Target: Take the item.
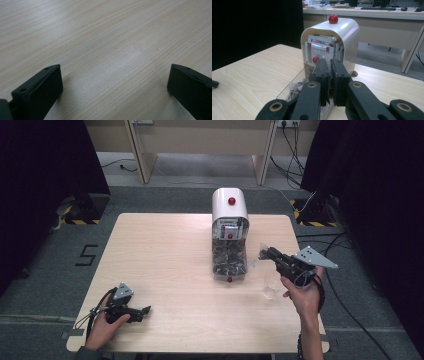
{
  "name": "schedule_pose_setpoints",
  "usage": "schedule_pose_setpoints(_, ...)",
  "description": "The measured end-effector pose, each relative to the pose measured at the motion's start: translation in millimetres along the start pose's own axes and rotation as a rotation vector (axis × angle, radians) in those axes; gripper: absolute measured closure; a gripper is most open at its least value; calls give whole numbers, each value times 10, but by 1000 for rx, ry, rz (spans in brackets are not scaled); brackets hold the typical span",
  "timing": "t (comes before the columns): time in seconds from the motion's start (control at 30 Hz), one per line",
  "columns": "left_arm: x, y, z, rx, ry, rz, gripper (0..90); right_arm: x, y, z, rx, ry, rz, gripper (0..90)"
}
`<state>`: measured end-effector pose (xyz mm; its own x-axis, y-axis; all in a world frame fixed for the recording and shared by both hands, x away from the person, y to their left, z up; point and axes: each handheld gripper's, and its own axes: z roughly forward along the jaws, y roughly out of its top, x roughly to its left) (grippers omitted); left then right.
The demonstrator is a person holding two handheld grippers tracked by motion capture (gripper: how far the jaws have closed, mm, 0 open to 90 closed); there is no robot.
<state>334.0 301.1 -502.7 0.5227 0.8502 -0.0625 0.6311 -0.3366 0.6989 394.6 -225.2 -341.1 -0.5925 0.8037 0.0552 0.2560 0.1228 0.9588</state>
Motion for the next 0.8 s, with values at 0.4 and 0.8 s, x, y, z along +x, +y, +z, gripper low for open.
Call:
schedule_pose_setpoints(0.4, 0, 0, 0, 0, 0, 0, 0, -55, -34, -151, 6, -15, -8, 855)
schedule_pose_setpoints(0.8, 0, 0, 0, 0, 0, 0, 0, -127, -78, -284, 18, -36, -14, 855)
